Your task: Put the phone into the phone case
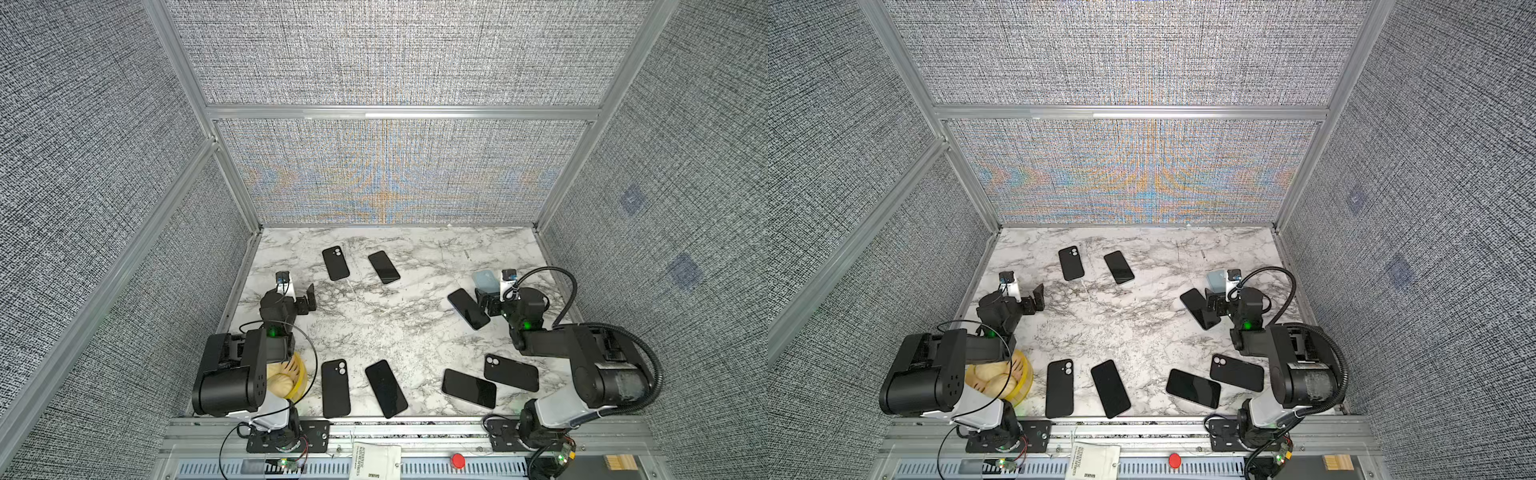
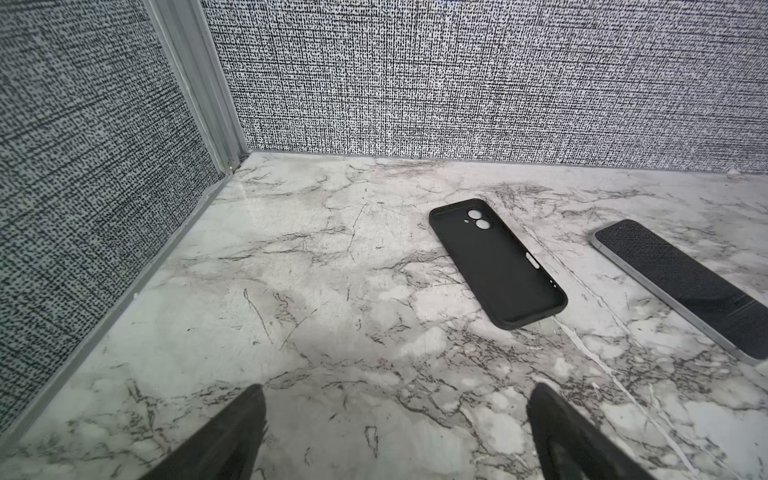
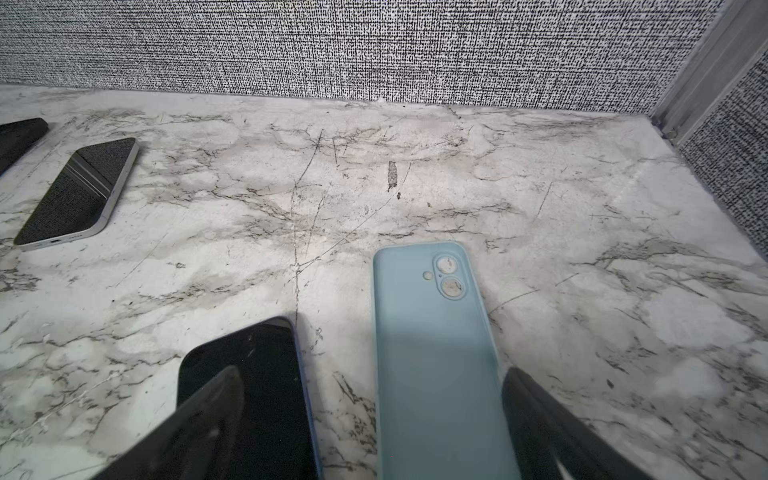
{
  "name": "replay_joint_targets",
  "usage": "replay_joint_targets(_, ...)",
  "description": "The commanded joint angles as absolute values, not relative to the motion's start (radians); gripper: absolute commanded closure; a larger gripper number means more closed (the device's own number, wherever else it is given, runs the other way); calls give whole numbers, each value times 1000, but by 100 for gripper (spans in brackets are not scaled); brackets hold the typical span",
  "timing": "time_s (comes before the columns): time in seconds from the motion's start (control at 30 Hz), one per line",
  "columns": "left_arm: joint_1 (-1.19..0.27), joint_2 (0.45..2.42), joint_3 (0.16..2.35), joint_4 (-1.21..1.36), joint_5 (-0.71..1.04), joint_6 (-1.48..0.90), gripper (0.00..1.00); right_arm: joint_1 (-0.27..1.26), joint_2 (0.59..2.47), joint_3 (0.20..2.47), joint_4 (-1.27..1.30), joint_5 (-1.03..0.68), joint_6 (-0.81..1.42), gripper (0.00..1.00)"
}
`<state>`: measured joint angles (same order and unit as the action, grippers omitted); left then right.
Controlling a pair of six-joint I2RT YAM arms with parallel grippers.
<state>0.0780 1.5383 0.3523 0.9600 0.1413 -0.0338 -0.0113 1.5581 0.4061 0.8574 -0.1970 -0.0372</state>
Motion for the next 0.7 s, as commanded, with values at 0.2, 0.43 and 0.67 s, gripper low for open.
replay_joint_targets(0.2, 78, 1539, 352, 961, 155, -31, 1, -13, 1551, 393, 877, -215, -41, 1)
replay_joint_targets(0.43, 79, 1538, 351, 962, 156, -31, 1, -14, 1548, 386, 889, -215, -40, 1)
replay_joint_targets(0.67, 79, 1539, 353, 959, 155, -29, 1, -12, 1545, 383, 892, -180, -30, 1)
